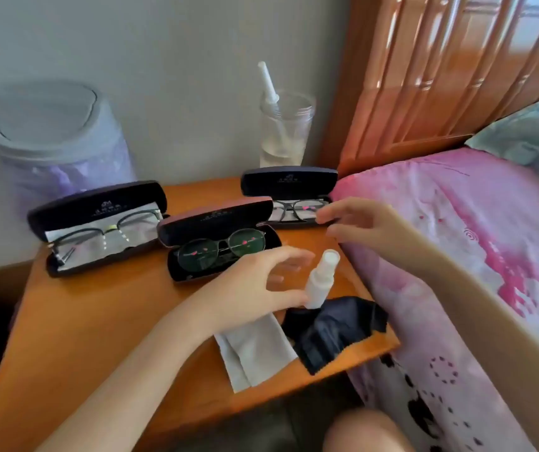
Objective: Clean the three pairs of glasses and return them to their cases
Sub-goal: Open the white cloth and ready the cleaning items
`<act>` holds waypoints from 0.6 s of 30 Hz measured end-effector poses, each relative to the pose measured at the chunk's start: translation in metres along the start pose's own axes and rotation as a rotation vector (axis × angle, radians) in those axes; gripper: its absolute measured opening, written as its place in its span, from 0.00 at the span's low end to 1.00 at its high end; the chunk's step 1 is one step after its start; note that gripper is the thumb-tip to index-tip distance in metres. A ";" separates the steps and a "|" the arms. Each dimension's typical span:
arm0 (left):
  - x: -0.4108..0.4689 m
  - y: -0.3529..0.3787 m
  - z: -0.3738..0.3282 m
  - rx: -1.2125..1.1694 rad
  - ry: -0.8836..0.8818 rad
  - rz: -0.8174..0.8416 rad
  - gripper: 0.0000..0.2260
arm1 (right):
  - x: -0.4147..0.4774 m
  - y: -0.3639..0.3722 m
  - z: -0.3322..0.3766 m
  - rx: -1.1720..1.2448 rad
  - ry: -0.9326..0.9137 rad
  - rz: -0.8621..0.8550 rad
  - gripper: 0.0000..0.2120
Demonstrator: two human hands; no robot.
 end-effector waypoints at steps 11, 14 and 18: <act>-0.020 0.028 -0.017 -0.189 -0.016 -0.302 0.20 | -0.058 0.005 0.054 0.020 -0.107 -0.056 0.11; -0.018 0.036 -0.018 -0.208 -0.021 -0.369 0.14 | -0.061 0.016 0.054 -0.150 -0.139 -0.051 0.11; -0.014 0.038 -0.017 -0.227 -0.036 -0.428 0.10 | -0.059 0.019 0.056 -0.175 -0.170 -0.172 0.06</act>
Point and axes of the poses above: each hand's wrist, its own x-axis towards the middle knuckle, its own y-axis out of the palm, z = x × y, the point moved 6 cm from there along x, towards the middle knuckle, and after that the axes turned 8 degrees about -y, right-handed, at the moved point
